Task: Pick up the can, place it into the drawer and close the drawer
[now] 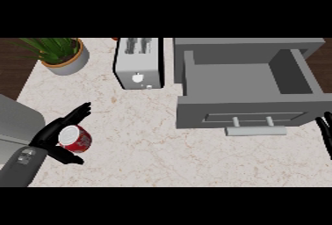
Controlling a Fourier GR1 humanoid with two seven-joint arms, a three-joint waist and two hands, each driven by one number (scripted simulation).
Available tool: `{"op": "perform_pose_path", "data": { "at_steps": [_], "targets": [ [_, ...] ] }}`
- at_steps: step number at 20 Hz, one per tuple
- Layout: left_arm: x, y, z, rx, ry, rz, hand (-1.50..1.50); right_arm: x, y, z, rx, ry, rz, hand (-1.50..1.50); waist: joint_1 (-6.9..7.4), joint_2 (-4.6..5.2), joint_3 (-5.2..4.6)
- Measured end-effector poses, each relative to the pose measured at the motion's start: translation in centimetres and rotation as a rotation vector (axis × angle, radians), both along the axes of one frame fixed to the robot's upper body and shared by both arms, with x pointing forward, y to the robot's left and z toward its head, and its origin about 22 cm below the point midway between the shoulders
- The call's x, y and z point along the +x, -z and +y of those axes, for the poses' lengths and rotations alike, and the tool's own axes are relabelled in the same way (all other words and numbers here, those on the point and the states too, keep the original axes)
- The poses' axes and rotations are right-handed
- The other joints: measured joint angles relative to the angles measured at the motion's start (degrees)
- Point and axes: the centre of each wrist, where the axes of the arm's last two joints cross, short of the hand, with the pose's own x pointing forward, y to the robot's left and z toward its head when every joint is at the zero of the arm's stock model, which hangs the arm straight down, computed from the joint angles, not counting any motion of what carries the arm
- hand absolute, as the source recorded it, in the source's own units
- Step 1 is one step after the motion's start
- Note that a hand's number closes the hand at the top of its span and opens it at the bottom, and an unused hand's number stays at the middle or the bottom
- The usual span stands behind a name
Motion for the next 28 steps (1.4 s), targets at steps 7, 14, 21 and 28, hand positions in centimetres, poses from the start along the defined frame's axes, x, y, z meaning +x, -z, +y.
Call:
{"op": "perform_pose_path", "data": {
  "at_steps": [7, 14, 21, 28],
  "targets": [
    [0.2, 0.7, -1.7, -0.016, 0.042, -0.01, 1.5, 0.1, 0.0, -0.6, 0.011, 0.002, -0.001, -1.5, 0.3, -0.1, 0.08],
    [0.8, 0.8, -3.2, -0.065, 0.069, -0.007, 1.5, -0.7, -0.2, -0.7, 0.028, 0.01, -0.006, -1.5, 0.26, -0.14, 0.03],
    [0.9, 0.6, -4.3, -0.103, 0.117, 0.003, 1.5, -1.1, 0.0, -0.3, 0.022, 0.022, -0.003, -1.5, 0.87, -0.33, 0.07],
    [1.0, 1.3, -5.9, -0.245, -0.336, -0.084, 1.5, -1.7, 0.3, -0.4, 0.027, 0.046, 0.001, -1.5, 1.94, -0.66, 0.18]
  ]
}}
